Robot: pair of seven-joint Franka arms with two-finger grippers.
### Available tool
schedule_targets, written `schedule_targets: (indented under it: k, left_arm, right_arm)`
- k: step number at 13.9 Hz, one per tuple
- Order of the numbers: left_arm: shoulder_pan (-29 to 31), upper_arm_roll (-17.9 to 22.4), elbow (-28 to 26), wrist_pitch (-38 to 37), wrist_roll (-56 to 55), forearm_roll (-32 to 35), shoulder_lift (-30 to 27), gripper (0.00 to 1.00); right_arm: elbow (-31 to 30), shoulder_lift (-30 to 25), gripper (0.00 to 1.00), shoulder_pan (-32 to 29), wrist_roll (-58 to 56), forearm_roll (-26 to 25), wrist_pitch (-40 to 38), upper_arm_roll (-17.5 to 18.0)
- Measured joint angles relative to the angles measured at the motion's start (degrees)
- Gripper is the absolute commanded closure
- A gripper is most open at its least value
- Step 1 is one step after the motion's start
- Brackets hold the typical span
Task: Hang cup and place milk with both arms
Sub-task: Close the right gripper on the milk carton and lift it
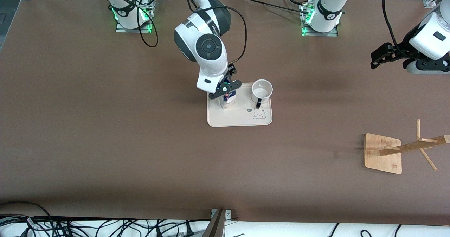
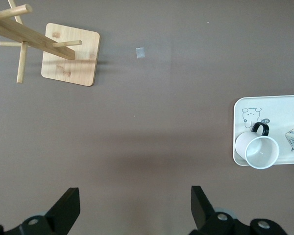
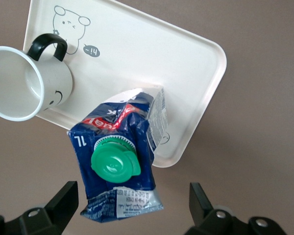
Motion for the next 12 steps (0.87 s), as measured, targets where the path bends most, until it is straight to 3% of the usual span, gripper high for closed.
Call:
schedule_targets:
  k: [10, 11, 12]
  left_arm:
    - [0.0, 0.0, 0.0, 0.0, 0.0, 0.0, 0.0, 0.0]
    - [0.0, 0.0, 0.0, 0.0, 0.0, 0.0, 0.0, 0.0]
    - [0.0, 0.0, 0.0, 0.0, 0.0, 0.0, 0.0, 0.0]
  right_arm:
    - [0.0, 1.7, 0.0, 0.5, -0.1, 0.0, 4.9, 0.1]
    - [0.0, 1.7, 0.03, 0.5, -0.2, 0.0, 4.9, 0.1]
    - [0.0, 1.7, 0.17, 0.5, -0.7, 0.0, 4.9, 0.1]
